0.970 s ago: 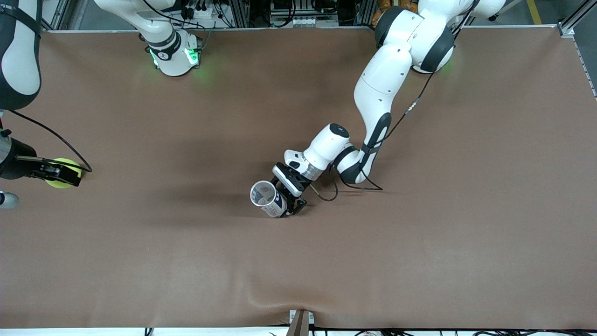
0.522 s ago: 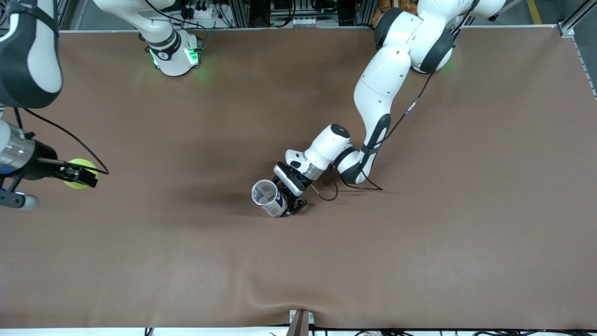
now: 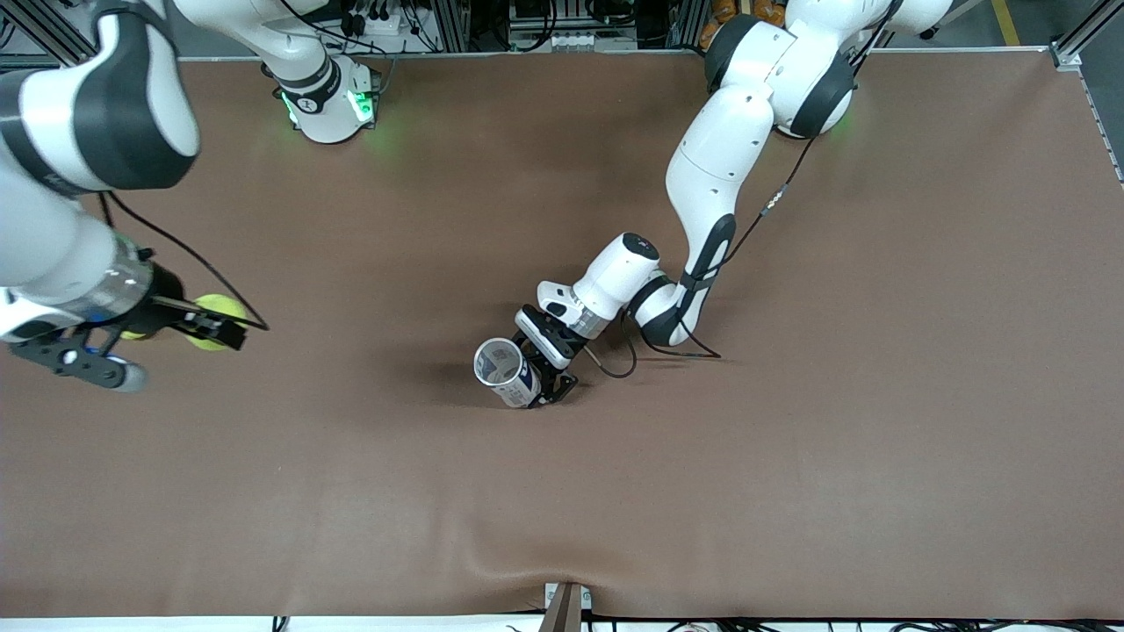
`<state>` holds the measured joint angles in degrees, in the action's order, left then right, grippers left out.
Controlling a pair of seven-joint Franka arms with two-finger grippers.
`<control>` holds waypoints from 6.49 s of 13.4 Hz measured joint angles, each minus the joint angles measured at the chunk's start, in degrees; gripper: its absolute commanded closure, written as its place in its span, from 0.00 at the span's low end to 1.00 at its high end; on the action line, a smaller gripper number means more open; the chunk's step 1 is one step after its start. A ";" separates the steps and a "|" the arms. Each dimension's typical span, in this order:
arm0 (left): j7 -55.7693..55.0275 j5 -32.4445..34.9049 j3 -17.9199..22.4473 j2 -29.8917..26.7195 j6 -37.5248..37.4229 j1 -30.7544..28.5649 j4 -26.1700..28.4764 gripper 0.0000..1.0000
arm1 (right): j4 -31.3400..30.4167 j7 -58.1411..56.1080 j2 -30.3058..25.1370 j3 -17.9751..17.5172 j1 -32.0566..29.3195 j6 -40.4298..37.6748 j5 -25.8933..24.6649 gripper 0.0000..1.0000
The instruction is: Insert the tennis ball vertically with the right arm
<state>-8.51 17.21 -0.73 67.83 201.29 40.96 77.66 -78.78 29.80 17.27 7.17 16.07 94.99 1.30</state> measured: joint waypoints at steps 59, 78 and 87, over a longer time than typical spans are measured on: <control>0.67 0.25 0.22 0.03 0.96 -0.08 -0.37 0.17 | 10.11 0.11 5.20 1.69 1.06 -15.80 1.71 0.00; 0.61 0.23 -0.12 0.03 1.37 0.21 -1.15 0.18 | -17.90 -52.03 6.99 1.83 -29.76 24.80 -7.86 0.00; 0.61 0.23 -0.13 0.03 1.42 0.19 -1.40 0.18 | -25.14 -59.85 9.94 1.77 -34.74 35.01 -7.98 0.00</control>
<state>-7.90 17.43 -0.86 67.86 202.71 41.15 76.26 -103.93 -30.05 27.21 8.94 -18.68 130.00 -6.68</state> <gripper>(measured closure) 0.181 0.000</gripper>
